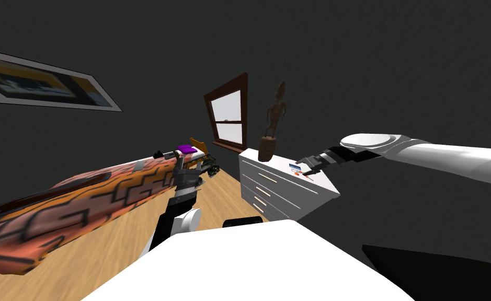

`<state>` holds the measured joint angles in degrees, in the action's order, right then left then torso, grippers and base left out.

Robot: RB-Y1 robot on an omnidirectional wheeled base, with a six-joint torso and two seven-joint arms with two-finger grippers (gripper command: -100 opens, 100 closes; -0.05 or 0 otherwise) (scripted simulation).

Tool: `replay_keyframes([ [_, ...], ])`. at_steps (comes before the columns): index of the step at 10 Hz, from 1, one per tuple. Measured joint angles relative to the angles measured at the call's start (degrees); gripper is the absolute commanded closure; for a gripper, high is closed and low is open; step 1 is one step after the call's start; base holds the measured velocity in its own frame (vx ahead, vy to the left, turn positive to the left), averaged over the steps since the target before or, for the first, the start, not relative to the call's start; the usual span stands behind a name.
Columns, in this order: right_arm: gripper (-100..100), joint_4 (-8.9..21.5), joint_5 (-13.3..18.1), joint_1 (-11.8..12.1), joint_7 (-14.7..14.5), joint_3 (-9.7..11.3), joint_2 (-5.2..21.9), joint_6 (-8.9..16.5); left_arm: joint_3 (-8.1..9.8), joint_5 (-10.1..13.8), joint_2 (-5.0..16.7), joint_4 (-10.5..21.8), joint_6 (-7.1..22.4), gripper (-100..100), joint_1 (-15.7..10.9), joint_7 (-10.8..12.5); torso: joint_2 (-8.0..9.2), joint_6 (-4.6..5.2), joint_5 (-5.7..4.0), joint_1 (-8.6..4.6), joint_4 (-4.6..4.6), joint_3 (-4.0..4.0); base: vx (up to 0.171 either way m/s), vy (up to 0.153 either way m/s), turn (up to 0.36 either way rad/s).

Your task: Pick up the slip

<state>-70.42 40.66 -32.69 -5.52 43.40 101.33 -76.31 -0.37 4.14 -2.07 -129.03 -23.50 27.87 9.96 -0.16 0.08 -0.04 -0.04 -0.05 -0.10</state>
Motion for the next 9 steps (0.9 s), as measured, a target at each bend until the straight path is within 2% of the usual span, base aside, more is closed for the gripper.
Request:
replay_keyframes([
  [3,-100,3.6,3.2,-1.1,-1.3,3.5,0.4,-2.1,0.00,0.0,0.0,0.0,0.0,0,0.0,0.0,0.03,0.01,-0.01,0.01,0.00,0.02,0.043,-0.008,0.013],
  [4,0,3.6,3.3,-1.0,-1.3,3.6,0.4,-2.1,0.00,0.0,0.0,0.0,0.0,0,0.0,0.0,0.11,0.00,0.00,0.04,0.02,0.06,0.000,0.000,0.000],
  [5,-100,3.6,3.3,-1.0,-1.3,3.6,0.4,-2.1,0.00,0.0,0.0,0.0,0.0,0,0.0,0.0,0.18,0.00,0.01,0.06,0.04,0.11,0.091,-0.026,-0.328],
  [9,-100,-2.8,2.0,0.6,-2.8,3.7,3.3,0.7,0.00,0.0,0.0,0.0,0.0,0,0.0,0.0,-0.18,0.00,0.00,0.01,-0.05,-0.11,0.128,-0.012,-0.202],
])
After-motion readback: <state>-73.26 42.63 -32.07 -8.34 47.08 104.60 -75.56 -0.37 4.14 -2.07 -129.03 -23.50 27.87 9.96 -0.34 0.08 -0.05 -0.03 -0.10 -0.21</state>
